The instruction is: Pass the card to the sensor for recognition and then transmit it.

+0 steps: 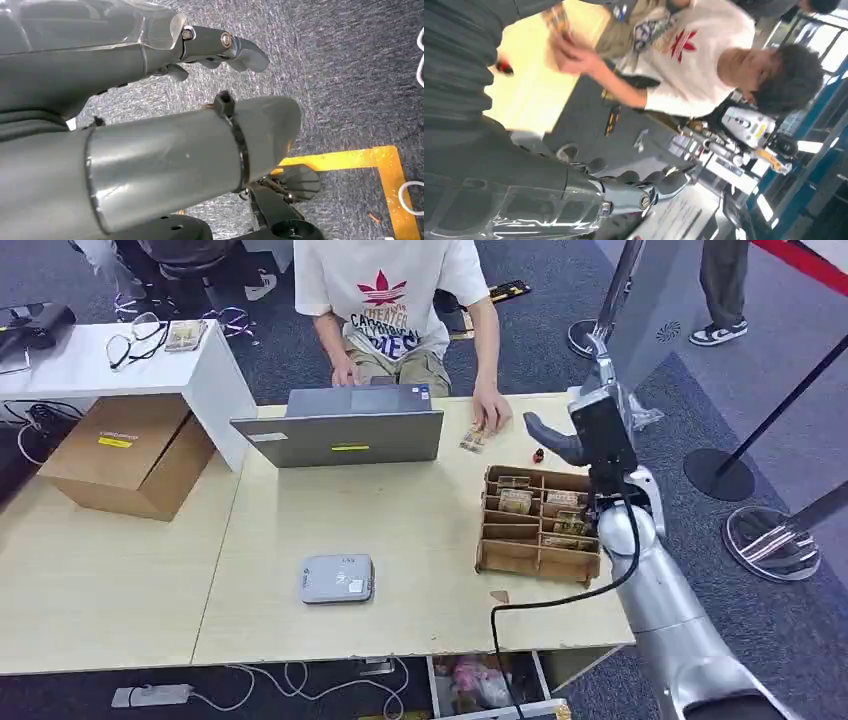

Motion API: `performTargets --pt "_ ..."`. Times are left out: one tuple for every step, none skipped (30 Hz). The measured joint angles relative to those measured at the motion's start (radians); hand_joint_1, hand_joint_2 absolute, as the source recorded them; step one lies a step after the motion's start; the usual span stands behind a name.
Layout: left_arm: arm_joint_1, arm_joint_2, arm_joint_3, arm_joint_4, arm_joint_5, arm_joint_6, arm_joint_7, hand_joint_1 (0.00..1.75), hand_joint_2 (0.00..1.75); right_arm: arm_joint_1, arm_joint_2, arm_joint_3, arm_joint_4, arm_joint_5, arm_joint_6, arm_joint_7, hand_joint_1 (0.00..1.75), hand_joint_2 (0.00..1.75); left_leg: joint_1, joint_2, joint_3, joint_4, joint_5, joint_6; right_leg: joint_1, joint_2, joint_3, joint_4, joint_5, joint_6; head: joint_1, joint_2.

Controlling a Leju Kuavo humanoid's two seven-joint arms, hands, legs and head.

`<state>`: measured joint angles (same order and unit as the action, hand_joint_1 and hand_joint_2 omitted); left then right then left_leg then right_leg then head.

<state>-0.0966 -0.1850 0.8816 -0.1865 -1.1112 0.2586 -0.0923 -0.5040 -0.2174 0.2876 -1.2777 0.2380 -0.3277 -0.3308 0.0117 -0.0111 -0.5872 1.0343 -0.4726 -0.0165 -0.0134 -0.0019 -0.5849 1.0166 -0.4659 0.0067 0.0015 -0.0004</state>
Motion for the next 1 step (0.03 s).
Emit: performTargets --pt "0.000 0.000 0.000 0.000 0.002 -0.001 0.000 0.00 0.00 0.033 0.011 0.000 -0.032 -0.005 0.002 -0.004 0.00 1.75 0.000 0.000 0.000 0.000 0.000 0.000 0.000 0.000 0.000 0.000 0.000 0.000 0.000 0.000"
